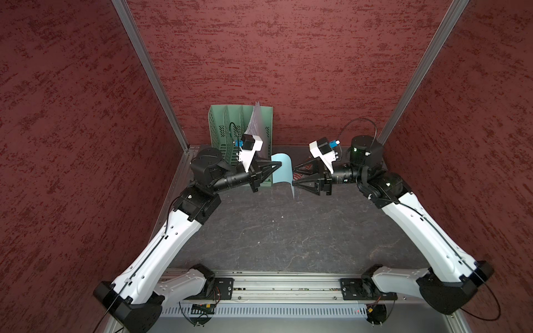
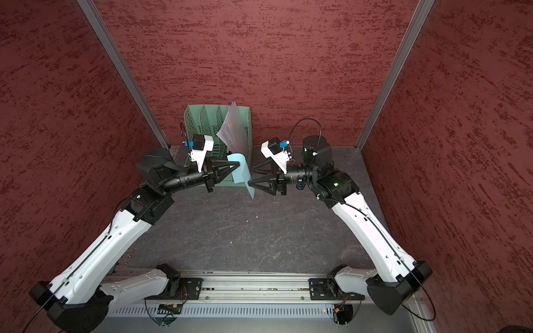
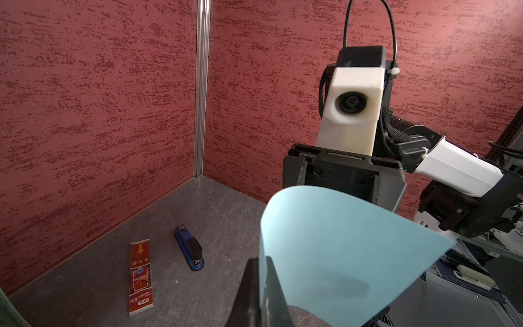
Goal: Fold the square paper along the opposite sides
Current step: Fold the paper.
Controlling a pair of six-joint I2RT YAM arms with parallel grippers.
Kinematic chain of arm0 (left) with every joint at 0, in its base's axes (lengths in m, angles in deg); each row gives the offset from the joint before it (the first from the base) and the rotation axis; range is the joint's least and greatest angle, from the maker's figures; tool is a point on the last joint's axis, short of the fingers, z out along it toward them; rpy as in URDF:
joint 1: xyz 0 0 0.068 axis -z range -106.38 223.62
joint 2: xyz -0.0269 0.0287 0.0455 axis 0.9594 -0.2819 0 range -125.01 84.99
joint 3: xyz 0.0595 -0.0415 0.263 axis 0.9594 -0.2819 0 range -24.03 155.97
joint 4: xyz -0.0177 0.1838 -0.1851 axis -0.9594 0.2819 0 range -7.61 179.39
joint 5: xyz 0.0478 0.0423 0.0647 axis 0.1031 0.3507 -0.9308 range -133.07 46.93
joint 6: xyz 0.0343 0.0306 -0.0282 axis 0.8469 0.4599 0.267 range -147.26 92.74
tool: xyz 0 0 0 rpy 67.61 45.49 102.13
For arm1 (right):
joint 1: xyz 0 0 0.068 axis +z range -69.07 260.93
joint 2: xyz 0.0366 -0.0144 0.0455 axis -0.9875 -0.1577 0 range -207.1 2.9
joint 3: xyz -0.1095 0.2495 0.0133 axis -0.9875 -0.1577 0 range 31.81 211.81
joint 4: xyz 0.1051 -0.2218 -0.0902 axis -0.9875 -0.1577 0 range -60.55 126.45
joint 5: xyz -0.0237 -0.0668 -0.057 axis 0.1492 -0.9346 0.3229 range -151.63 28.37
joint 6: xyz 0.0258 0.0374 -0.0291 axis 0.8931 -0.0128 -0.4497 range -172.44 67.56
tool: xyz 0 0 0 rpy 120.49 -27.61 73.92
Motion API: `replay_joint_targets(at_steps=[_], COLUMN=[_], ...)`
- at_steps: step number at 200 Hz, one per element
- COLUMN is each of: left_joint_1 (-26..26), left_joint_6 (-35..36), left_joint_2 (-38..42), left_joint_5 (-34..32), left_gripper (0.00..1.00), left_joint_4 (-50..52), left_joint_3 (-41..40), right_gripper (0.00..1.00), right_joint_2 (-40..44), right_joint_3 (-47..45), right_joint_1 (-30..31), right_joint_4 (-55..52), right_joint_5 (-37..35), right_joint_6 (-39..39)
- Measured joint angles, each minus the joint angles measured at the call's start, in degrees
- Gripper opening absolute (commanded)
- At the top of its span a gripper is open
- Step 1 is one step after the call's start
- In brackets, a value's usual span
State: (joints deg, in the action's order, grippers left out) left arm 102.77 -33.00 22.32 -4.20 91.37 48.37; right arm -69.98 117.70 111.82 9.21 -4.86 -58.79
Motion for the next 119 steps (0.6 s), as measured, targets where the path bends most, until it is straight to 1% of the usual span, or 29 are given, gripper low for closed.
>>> replay_joint_targets(at_steps=[119], left_joint_1=[0.17], left_joint_6=[-1.49], left_joint_2=[0.04], left_joint_5=[0.5], left_gripper=[0.0], left_joint_4=[-1.07], left_joint_3=[-0.42], right_gripper=[0.61], right_joint_2=[-0.98], right_joint_3=[0.74], right_joint_1=[0.2], right_joint_4=[0.0], right_joint_5=[0.02], right_joint_6=[-0.31])
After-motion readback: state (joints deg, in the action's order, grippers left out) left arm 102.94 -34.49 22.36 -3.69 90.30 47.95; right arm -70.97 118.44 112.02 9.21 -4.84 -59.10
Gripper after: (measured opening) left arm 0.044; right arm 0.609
